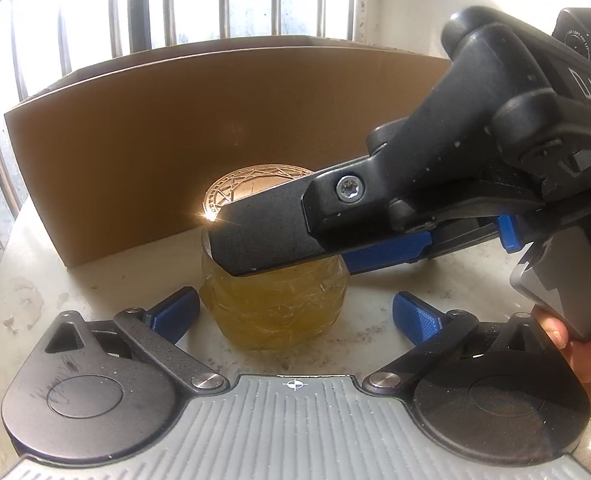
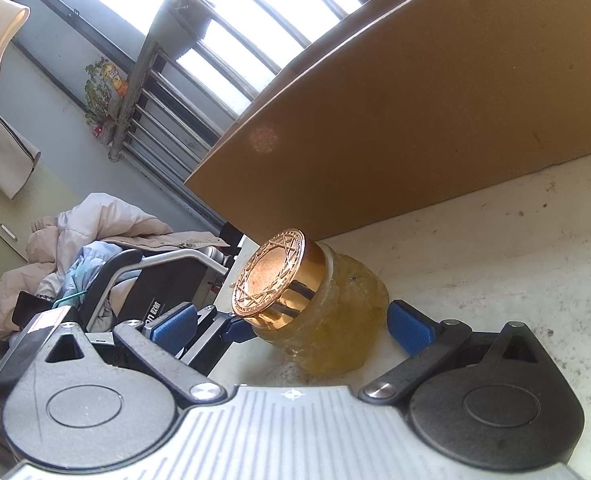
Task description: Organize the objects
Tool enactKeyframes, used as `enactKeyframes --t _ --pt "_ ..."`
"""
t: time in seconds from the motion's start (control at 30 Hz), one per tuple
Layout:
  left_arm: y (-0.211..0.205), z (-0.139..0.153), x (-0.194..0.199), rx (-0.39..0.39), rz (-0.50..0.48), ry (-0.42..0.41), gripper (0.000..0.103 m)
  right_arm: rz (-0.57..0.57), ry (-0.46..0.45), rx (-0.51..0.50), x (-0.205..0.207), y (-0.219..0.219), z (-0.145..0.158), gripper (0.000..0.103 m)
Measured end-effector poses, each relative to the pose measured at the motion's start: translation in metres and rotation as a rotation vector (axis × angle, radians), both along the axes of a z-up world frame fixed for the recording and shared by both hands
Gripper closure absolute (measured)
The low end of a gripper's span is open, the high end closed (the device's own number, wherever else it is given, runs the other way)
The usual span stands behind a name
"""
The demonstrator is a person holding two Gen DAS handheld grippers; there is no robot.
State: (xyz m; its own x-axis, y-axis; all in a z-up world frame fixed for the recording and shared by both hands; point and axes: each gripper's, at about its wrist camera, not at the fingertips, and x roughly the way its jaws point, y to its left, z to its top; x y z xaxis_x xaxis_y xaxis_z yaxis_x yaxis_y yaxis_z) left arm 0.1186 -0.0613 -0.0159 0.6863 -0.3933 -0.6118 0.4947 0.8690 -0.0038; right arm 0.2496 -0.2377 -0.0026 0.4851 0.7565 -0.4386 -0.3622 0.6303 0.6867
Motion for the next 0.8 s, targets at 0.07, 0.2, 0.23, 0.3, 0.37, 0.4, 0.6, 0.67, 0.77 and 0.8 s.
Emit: enactKeyframes --t 0.07,0.2,0.23,0.3,0.37,0.4,0.6,0.67,0.77,0.8 --pt "0.000 -0.002 0.019 0.000 -0.002 -0.001 0.000 0.010 -0.004 -0.001 0.001 0.000 0.000 0.000" --pt "-0.001 -0.002 0.017 0.001 -0.009 0.002 0.000 0.020 0.000 0.000 0.002 0.000 0.001 0.000" --pt "-0.002 -0.002 0.017 0.002 -0.010 0.003 0.000 0.023 0.001 0.000 0.003 0.000 0.000 0.000" --pt "-0.002 -0.001 0.016 0.002 -0.010 0.006 0.000 0.030 0.000 0.000 0.004 0.001 0.001 0.000" --pt "-0.002 -0.001 0.019 0.000 -0.009 0.007 0.000 0.035 0.002 0.000 0.004 0.001 0.000 0.000" --pt "-0.002 -0.001 0.018 0.000 -0.008 0.007 0.000 0.037 0.004 0.000 0.005 0.000 0.000 0.000" --pt "-0.008 -0.001 0.016 0.001 -0.002 0.003 0.000 0.021 0.028 -0.072 0.007 0.002 0.009 0.000" --pt "-0.010 -0.001 0.015 0.003 -0.009 -0.002 0.000 0.007 -0.046 -0.141 0.002 0.004 0.018 0.002" --pt "-0.014 0.000 0.015 -0.006 -0.004 -0.004 0.000 0.003 -0.124 -0.241 -0.004 0.011 0.032 0.006" --pt "-0.014 0.000 0.015 -0.009 -0.002 -0.003 0.001 0.013 -0.138 -0.263 -0.004 0.014 0.035 0.010"
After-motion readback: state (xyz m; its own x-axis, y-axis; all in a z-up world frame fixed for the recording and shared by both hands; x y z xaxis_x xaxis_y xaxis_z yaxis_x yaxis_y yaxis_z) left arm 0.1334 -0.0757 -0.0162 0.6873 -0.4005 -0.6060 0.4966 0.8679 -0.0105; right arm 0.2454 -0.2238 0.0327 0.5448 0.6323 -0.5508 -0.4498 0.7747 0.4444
